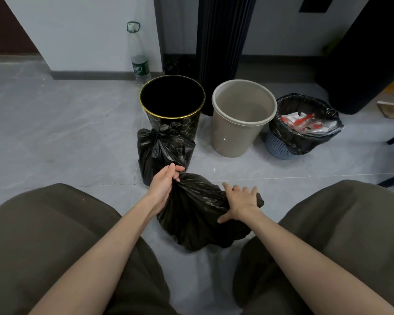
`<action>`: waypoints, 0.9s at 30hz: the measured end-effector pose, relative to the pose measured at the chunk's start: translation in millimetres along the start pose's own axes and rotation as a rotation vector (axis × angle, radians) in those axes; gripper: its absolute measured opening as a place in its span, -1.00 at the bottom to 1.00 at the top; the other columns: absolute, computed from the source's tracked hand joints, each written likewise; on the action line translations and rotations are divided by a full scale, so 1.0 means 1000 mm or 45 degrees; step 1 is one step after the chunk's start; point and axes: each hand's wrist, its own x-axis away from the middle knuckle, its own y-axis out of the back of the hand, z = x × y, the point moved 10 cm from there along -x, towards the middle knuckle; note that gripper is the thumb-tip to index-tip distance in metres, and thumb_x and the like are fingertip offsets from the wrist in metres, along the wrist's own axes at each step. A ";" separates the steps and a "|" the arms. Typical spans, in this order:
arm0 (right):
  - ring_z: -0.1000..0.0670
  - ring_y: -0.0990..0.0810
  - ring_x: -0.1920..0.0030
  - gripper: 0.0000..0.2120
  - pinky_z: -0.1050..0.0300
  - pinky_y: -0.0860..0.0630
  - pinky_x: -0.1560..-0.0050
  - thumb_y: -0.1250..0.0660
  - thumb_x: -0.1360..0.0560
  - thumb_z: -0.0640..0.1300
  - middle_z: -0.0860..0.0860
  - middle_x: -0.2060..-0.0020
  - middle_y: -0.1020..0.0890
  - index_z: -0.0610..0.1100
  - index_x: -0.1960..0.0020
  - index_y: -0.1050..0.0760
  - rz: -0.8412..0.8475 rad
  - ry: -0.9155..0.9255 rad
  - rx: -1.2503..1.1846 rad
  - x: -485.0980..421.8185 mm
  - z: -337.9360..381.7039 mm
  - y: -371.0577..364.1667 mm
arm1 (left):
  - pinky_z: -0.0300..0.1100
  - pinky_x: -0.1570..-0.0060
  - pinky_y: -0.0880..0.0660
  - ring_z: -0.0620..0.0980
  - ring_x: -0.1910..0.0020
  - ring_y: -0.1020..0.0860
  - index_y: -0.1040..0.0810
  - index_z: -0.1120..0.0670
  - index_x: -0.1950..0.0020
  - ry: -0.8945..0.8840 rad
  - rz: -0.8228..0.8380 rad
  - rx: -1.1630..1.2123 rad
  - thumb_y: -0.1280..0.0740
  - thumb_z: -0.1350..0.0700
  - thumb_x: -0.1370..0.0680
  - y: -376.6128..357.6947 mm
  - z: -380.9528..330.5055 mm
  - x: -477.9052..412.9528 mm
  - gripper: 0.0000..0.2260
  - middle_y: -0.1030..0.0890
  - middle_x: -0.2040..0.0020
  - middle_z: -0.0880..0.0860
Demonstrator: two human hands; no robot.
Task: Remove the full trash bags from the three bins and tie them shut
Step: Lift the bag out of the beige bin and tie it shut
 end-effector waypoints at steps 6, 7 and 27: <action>-0.10 -0.57 -0.16 -0.73 0.11 -0.43 -0.07 -0.20 -0.55 -0.20 -0.06 -0.17 -0.58 -0.14 -0.24 -0.47 0.102 -0.009 0.146 0.008 -0.026 0.002 | -0.25 -0.16 -0.35 -0.10 -0.03 -0.47 -0.60 0.13 -0.02 -0.148 0.052 -0.602 -0.14 0.09 -0.64 -0.009 0.003 -0.007 -0.74 -0.60 -0.11 0.01; -0.11 -0.59 -0.05 -0.77 0.09 -0.46 -0.01 -0.18 -0.56 -0.19 -0.10 -0.09 -0.60 -0.17 -0.18 -0.49 0.194 0.020 0.046 0.009 -0.026 -0.001 | -0.31 -0.16 -0.30 -0.09 -0.08 -0.45 -0.59 0.17 -0.01 -0.155 0.091 -0.698 -0.18 0.08 -0.62 -0.017 0.005 -0.007 -0.76 -0.55 -0.22 0.06; -0.02 -0.49 0.27 -0.64 0.10 -0.40 0.15 0.00 -0.64 0.11 -0.06 0.29 -0.53 -0.11 -0.02 -0.45 0.044 0.090 -1.463 0.014 -0.023 0.014 | -0.13 -0.14 -0.19 0.05 -0.18 -0.30 -0.53 -0.09 -0.11 -0.140 0.456 -1.700 -0.05 -0.31 -0.53 -0.077 0.066 0.006 -0.57 -0.29 0.00 -0.01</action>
